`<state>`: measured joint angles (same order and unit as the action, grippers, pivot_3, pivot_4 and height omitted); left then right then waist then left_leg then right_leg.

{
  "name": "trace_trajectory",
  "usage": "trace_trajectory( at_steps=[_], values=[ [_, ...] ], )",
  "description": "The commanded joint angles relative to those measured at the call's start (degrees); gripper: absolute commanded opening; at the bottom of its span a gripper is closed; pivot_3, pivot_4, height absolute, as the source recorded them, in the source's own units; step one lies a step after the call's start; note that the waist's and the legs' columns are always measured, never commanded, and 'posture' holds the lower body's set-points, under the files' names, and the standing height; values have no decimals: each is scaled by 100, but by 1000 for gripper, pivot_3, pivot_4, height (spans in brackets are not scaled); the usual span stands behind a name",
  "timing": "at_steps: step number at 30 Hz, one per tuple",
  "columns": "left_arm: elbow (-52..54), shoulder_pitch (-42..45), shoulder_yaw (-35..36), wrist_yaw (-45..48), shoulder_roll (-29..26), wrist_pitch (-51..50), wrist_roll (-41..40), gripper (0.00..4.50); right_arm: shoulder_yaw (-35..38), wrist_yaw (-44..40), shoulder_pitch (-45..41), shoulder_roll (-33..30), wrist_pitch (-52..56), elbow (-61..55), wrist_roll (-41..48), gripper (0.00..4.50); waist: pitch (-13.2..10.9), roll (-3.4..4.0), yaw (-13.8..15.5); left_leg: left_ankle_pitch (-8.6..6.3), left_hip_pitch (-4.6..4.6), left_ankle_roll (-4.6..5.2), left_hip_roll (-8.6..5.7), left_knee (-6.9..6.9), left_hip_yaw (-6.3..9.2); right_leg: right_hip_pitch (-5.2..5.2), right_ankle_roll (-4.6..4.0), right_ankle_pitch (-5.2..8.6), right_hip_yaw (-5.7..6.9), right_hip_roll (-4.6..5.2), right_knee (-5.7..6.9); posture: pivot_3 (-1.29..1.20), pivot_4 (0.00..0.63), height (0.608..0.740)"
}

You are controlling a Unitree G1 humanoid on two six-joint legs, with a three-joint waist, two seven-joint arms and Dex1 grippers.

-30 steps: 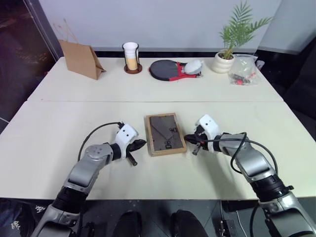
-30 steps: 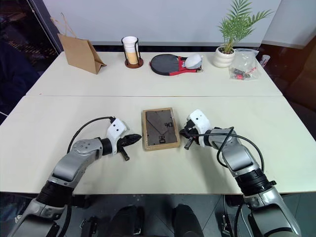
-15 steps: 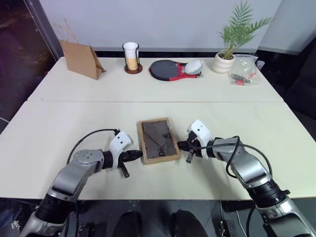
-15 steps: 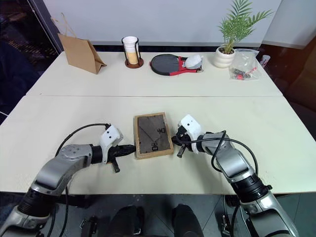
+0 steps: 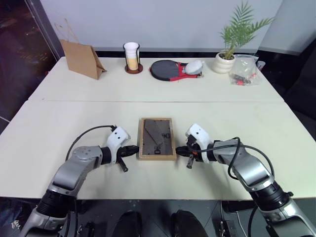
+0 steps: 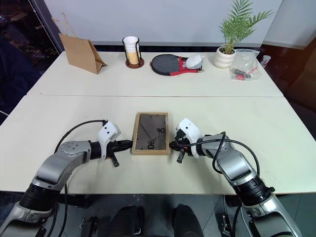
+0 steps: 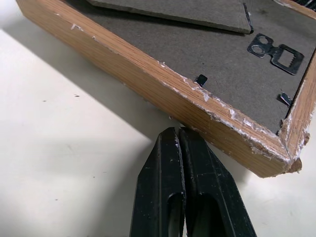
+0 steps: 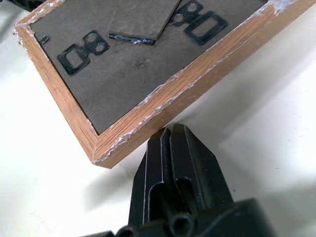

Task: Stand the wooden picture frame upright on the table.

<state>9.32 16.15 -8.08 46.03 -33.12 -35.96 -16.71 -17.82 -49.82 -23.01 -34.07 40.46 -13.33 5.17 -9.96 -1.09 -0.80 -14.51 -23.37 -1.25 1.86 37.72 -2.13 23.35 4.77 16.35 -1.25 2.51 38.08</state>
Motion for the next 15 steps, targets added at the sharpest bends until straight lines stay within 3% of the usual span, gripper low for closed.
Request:
trace_trajectory(
  at_steps=[1,4,7,8,10,15],
  values=[
    [261,-69,109,107,-115,25,-88,74,-106,-28,-51,-156,-214,-52,-144,64,0,0,-3,0,0,0,0,0,0,0,0,0,0,0,0,0,150,740],
    [415,-276,372,383,-475,-123,-302,74,88,-141,-62,-465,-413,-16,-163,64,0,0,-5,0,0,0,0,-1,0,1,0,0,0,1,-1,0,150,740],
    [499,-321,1019,793,-834,-834,-1119,74,404,-330,-123,-820,-836,-19,-68,64,-2,-1,-2,0,-1,0,2,-2,0,3,-2,1,1,2,-1,0,150,740],
    [494,-276,1179,868,-907,-1066,-1355,308,472,-399,-133,-900,-965,-34,-24,18,-2,-2,-3,0,-1,0,2,-2,0,3,-2,1,1,2,-1,0,150,740],
    [328,2,1592,819,-865,-1936,-2056,961,543,-610,-147,-1043,-1175,-93,79,0,-2,-2,6,0,-1,0,1,-1,0,2,-2,1,3,3,-2,0,150,740],
    [-13,475,2146,447,-699,-4009,-3230,3409,447,-826,-181,-1027,-1491,57,52,0,-1,-6,-7,-2,-2,4,-1,6,7,-5,5,3,9,3,-2,0,150,740]
  ],
)
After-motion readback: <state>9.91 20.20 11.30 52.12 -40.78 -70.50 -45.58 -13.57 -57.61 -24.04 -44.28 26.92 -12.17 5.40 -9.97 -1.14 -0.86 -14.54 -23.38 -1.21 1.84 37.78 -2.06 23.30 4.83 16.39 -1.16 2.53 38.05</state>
